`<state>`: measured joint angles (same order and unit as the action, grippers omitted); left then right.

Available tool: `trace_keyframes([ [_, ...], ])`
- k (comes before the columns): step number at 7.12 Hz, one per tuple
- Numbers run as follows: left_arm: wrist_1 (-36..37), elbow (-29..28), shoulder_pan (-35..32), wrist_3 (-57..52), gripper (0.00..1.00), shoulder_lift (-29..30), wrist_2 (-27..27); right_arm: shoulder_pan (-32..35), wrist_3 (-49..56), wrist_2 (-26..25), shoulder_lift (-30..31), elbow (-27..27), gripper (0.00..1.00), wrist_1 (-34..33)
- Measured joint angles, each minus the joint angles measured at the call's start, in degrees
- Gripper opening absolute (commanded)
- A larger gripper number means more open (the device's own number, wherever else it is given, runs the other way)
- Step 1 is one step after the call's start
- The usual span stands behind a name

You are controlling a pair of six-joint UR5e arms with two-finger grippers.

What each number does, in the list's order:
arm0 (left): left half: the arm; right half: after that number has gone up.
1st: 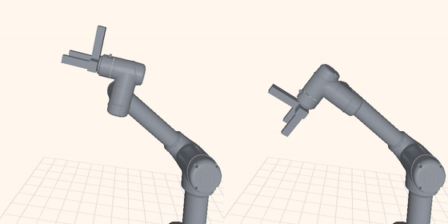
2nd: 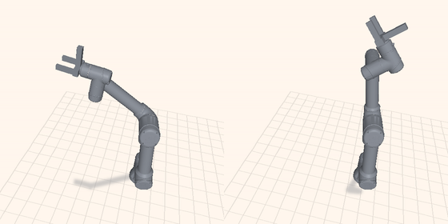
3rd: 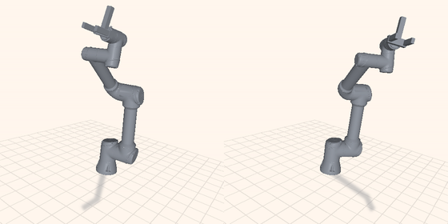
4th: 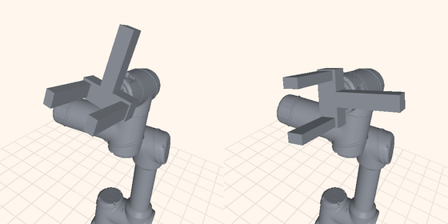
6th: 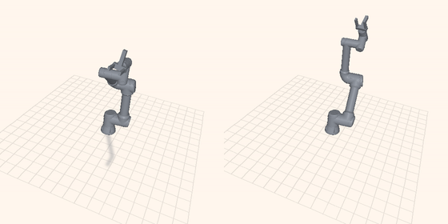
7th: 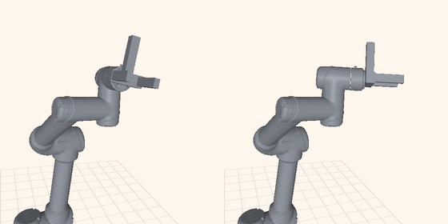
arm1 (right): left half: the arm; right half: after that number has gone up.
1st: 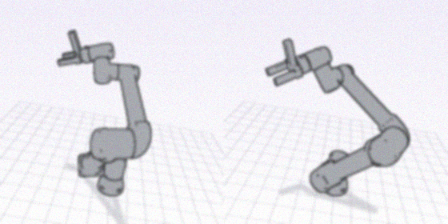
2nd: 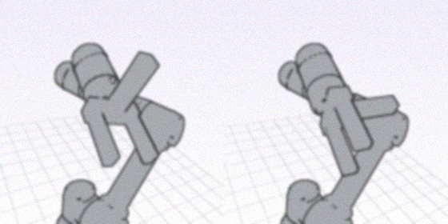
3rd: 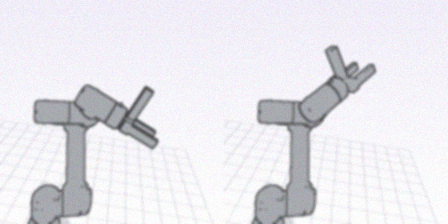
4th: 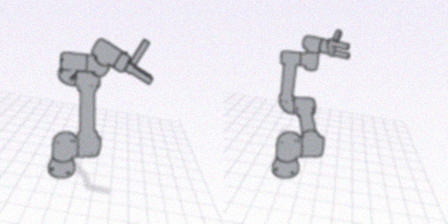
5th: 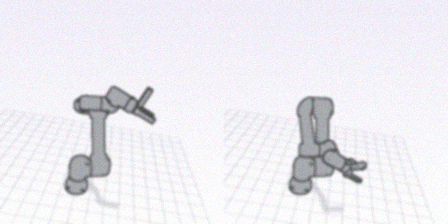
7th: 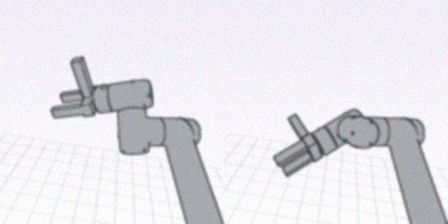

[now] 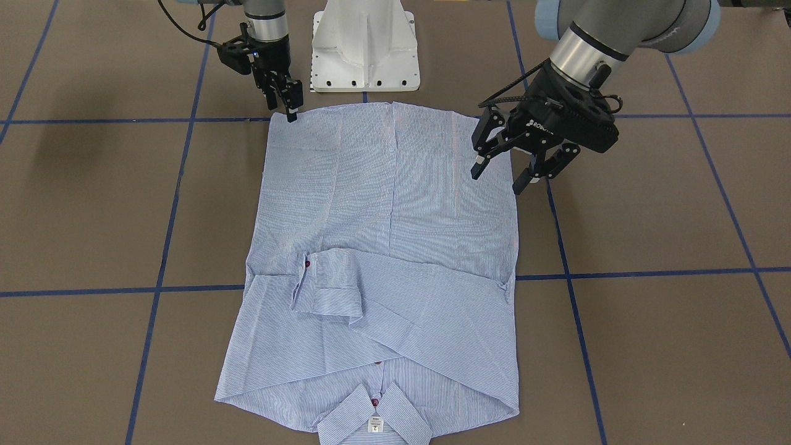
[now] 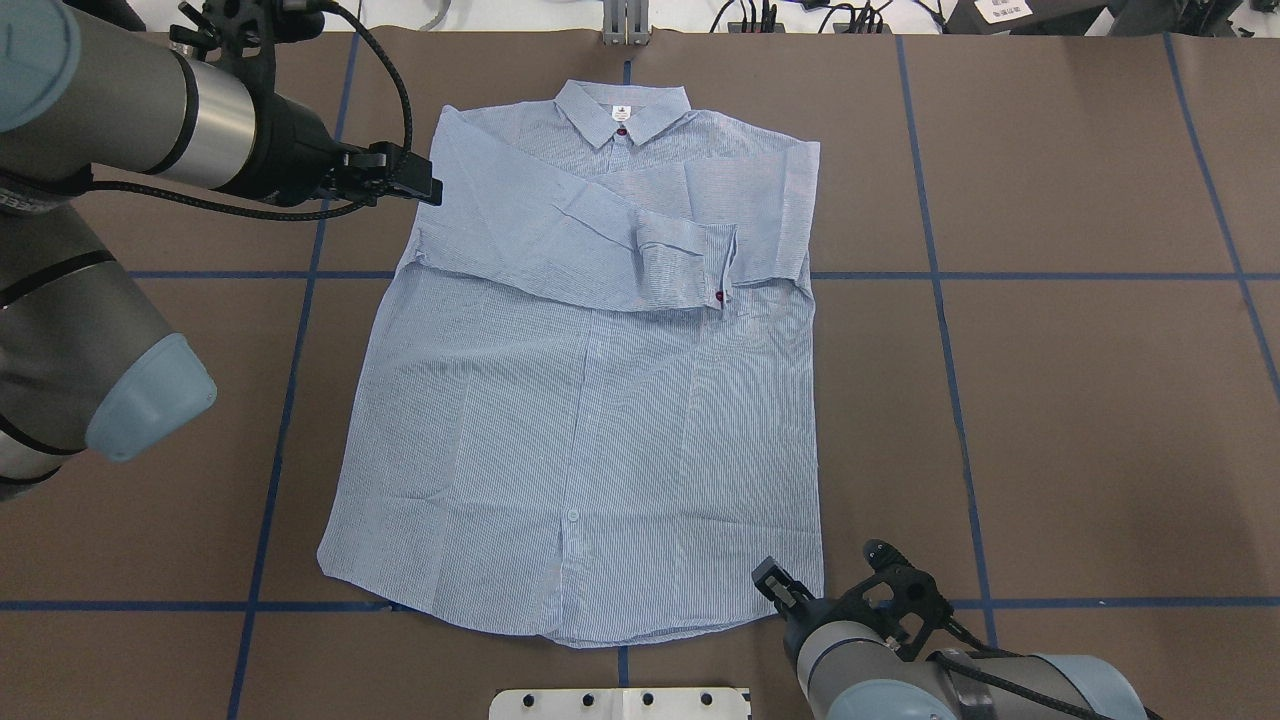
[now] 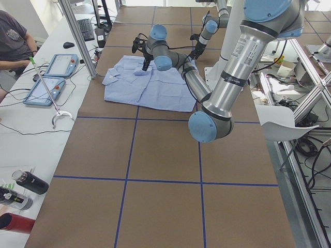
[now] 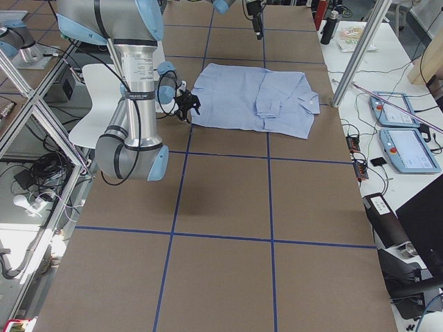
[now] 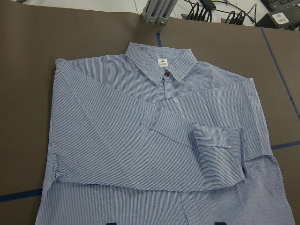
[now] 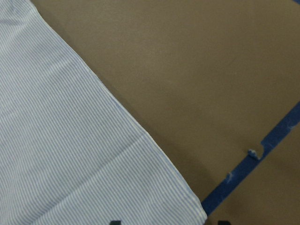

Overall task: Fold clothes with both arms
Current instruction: 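Release the sleeve and withdraw the left gripper while the right moves to the hem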

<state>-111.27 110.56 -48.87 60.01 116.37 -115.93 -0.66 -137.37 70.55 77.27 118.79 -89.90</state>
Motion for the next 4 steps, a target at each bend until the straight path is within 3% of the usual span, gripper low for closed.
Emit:
trace_keyframes([
  [3,0.0,0.0,0.0,0.1,0.76,0.0,0.0,0.0,0.0,0.0,-1.1,-0.8,0.73,-2.9],
  [4,0.0,0.0,0.0,0.4,0.76,0.0,0.0,0.1,0.1,0.0,-1.0,-0.9,0.51,-3.0],
])
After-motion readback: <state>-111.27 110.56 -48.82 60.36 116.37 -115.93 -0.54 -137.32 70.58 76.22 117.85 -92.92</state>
